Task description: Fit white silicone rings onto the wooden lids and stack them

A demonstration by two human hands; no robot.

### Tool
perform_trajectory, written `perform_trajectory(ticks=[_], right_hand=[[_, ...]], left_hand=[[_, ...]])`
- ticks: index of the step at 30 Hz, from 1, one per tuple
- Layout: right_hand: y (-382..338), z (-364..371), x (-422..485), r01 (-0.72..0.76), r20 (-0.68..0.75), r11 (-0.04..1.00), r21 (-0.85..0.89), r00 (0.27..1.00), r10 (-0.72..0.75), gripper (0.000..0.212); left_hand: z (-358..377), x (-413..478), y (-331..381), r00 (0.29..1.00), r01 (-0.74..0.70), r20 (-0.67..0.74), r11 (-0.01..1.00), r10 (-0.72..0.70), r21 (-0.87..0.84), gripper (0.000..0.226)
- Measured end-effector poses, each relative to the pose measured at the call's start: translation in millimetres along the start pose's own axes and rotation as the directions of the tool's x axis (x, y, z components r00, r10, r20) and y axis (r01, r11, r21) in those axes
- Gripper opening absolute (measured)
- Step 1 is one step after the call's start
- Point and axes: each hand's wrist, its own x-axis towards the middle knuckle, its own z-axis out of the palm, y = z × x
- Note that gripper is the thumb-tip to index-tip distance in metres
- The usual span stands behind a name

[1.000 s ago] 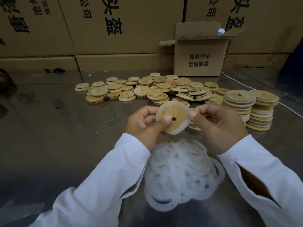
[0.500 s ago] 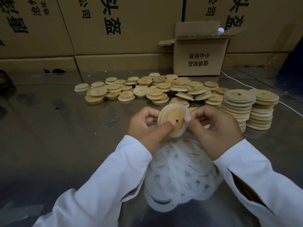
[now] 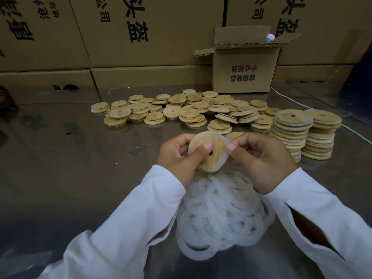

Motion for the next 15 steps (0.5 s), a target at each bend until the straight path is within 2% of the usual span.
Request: perform_trajectory(ticks=[5,11,15], right_hand=[[-4.6,-2.6,1.5,-0.039,0.017,0.999,0.02,0.999,0.039,0.015],[-6.7,-1.0,0.9,0.003,0.032,1.0,0.021,0.999,-0.004,0.015],[-2.5,3.0,-0.9,0.028,-0.021,0.999,0.025,0.999,-0.028,0.015]], left_hand=[[-2.1,2.0,0.8,0.999,0.033,0.007,0.999,-0.033,-0.016,0.007],[-5.1,5.5,-1.0,0.991,0.129,-0.004,0.978,-0.131,-0.167,0.008],[-3.2,4.2,-5.8,0.984,0.167,-0.025,0.962,-0.176,-0.215,0.004]])
